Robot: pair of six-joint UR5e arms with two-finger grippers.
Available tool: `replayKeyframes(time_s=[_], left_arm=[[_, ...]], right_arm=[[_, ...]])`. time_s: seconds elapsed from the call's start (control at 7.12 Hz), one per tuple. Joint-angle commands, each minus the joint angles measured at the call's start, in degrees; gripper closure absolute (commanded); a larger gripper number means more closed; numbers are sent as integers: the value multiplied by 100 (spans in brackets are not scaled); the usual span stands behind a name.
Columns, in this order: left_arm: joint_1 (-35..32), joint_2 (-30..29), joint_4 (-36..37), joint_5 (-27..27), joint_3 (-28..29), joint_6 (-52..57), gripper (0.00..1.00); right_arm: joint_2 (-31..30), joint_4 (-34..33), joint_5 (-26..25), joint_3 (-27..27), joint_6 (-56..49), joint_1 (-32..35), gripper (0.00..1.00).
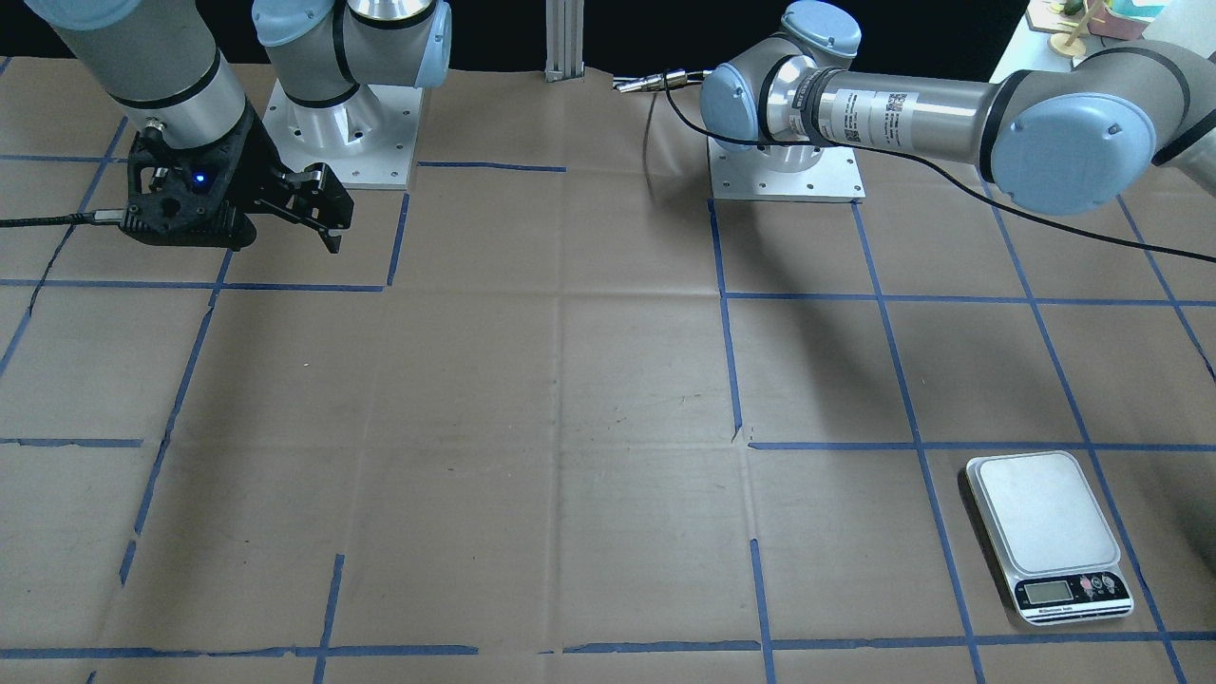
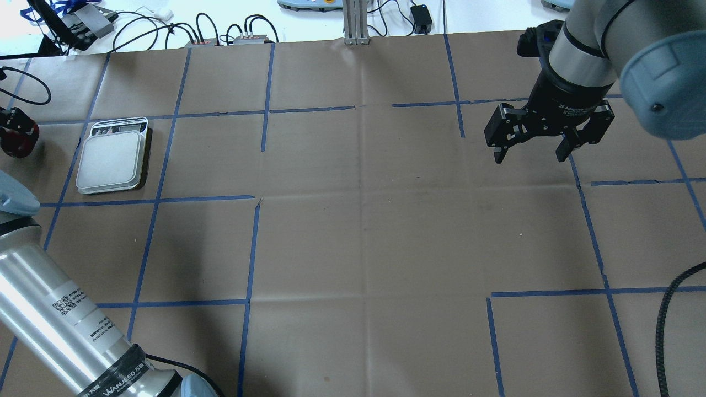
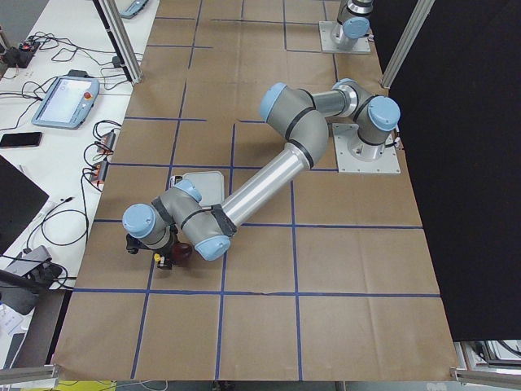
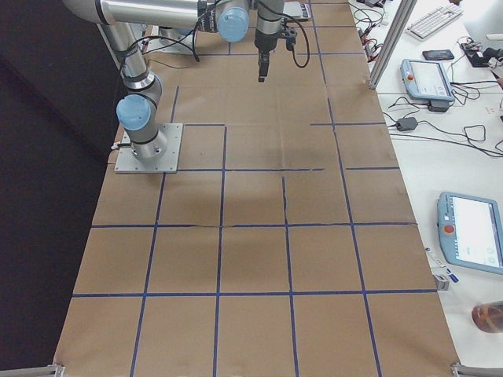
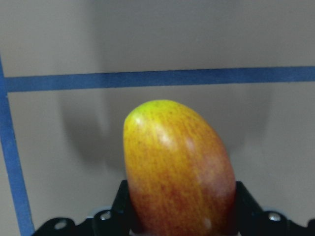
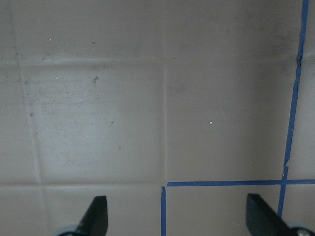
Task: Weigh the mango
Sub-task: 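Lift the mango with the left gripper, then carry the mango over the white scale and lower it onto the pan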
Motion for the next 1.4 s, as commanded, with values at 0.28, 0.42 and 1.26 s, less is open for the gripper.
replayKeyframes(time_s=[0.28,0.42,1.26], left_arm=[[-411,1233,-610,-3,-770,-782,57],[-692,1681,-568,-20,-1549,-1412,58],[-1266,2301,1138,6,-3895,-2332,47]], right_arm=[[0,0,0,0,0,0,0],[0,0,0,0,0,0,0],[0,0,0,0,0,0,0]])
